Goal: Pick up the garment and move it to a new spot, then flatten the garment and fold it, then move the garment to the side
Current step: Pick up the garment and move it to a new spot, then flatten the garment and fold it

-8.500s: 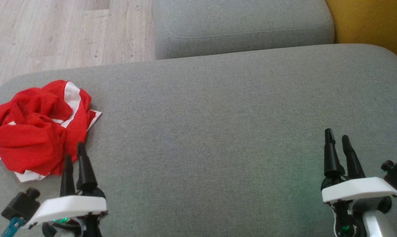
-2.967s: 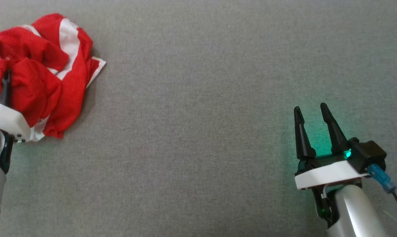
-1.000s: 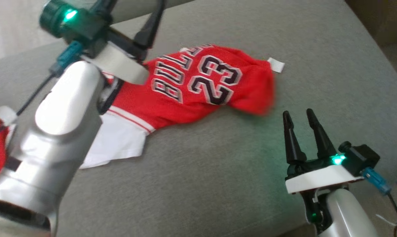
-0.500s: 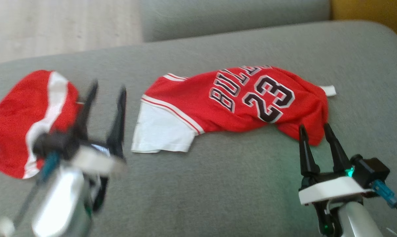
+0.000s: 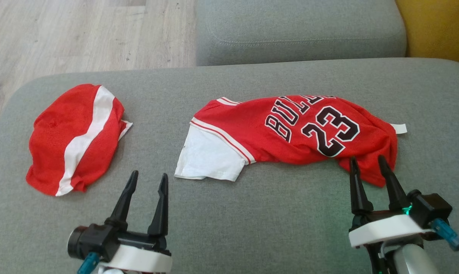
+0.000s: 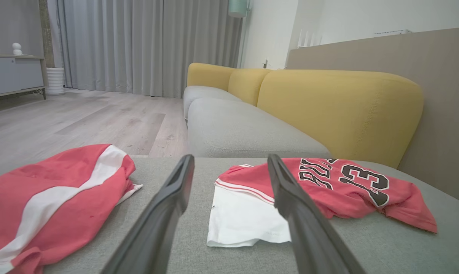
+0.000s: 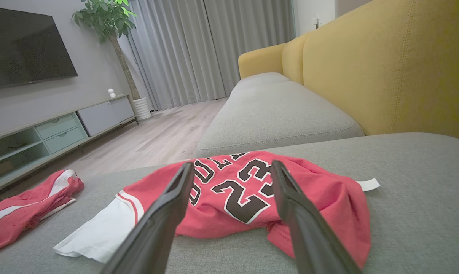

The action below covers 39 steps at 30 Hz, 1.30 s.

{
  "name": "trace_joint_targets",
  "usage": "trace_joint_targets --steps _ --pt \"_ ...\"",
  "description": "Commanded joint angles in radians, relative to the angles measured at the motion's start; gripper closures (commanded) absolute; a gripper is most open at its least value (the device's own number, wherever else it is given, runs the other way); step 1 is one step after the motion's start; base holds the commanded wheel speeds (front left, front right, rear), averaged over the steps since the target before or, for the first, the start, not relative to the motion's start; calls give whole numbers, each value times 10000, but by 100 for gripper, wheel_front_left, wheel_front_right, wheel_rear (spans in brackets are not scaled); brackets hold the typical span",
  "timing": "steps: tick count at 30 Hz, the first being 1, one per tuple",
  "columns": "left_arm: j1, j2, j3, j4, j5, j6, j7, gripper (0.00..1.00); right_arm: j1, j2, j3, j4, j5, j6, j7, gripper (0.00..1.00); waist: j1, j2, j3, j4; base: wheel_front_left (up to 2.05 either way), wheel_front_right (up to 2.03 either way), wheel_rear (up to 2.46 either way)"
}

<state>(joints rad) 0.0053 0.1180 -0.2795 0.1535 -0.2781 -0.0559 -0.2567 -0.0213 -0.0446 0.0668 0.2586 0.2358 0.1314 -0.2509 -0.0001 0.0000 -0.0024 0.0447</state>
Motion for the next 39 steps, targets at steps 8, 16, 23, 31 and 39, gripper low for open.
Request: trace_joint_targets --steps 8,16,23,31,39 --pt "-743 -392 751 -329 562 -494 -50 0 -866 -56 83 -308 -458 -7 -109 0 1 0 606 108 0 0 0" --pt "-1202 -577 635 -171 725 -670 -51 0 -2612 -56 -797 548 -1519 -7 -109 0 1 0 1426 423 0 0 0" --pt "-1513 -648 484 -62 679 -720 -51 0 -4274 -57 -1912 2820 -2593 -7 157 0 1 0 1815 778 0 0 0" --pt "-1618 -672 298 22 581 -737 -51 0 -5467 -172 -2628 5080 -3321 -7 932 0 1 0 2072 1022 0 0 0" --pt "-1797 -676 -40 33 299 -742 -51 0 -6279 -361 -3514 6697 -4471 -7 1351 7 1 0 2340 1252 0 0 0"
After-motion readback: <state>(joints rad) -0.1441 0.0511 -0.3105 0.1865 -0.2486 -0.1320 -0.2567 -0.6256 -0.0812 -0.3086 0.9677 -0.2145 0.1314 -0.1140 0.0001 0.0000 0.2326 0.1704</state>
